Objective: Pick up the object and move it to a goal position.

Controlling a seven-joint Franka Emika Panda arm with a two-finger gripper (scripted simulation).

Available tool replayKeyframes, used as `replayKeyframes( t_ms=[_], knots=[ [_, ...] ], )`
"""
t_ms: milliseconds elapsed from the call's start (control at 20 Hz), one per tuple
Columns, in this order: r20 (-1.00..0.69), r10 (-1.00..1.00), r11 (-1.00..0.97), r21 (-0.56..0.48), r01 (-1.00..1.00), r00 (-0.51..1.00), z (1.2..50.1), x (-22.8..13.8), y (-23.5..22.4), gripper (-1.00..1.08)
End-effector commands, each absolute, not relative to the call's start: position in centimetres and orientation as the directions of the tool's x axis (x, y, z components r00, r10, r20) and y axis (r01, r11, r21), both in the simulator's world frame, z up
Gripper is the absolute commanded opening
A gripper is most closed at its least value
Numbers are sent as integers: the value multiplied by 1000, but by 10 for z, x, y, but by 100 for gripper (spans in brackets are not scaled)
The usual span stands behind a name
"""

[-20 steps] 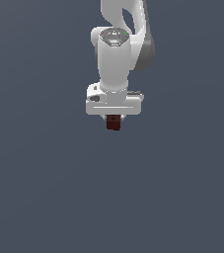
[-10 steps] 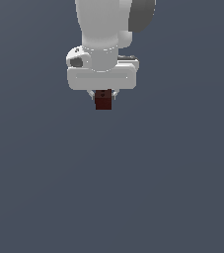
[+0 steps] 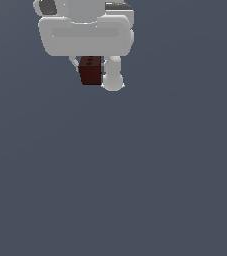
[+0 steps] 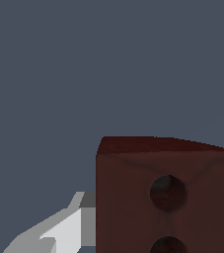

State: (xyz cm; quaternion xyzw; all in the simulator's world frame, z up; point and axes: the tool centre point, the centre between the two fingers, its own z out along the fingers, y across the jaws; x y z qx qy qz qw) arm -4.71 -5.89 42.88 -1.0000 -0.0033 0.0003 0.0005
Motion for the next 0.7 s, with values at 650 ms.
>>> replayKeyframes(
  t_ms=[650],
  knots=[
    [0,7,-1000,0,7,1000,499,-43,-81,-100]
  ],
)
